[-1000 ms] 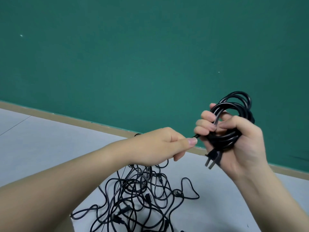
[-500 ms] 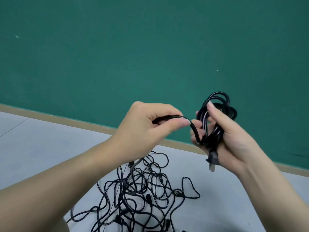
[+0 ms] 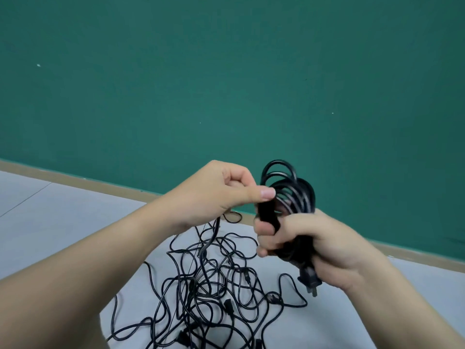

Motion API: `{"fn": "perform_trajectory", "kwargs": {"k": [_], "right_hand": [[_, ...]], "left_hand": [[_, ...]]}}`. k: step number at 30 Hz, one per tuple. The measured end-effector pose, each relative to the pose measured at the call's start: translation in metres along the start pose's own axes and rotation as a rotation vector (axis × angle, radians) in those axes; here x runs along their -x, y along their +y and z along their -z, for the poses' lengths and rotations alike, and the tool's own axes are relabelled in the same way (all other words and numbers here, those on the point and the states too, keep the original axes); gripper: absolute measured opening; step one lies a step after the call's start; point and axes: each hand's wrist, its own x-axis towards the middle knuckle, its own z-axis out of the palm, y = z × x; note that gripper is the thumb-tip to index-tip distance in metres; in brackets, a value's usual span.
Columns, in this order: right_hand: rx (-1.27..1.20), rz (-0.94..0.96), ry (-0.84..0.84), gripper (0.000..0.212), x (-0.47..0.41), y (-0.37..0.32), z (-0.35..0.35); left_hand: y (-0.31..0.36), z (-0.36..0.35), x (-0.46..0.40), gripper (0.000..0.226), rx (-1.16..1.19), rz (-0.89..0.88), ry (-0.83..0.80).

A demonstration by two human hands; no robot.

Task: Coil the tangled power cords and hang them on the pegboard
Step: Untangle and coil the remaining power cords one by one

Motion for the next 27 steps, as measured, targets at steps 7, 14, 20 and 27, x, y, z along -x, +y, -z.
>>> {"fn": "perform_trajectory", "kwargs": {"k": [7,14,20,27], "right_hand": [[-0.584,0.344,0.05,0.023,0.006,-0.024,0.009],[-0.478,0.286,0.397,0.033,-0.009,-0.012,0.001],[-0.637,0.249,0.319,0.018,-0.011,-0.007,-0.003],[-0.677,0.427,0.387,0.028,-0.005,-0.025,0.019]], "left_hand": [[-0.004,0.004,-0.002,0.047,0.026,0.133,-0.042],[-0.01,-0.018,-0.004,0.049,0.048,0.162,-0.197],[-0.01,-0.025,-0.001,0.05,-0.033,0.185,-0.331],[-0.007,-0.016,-0.001,0.058,-0.304,0.184,-0.277]]}}
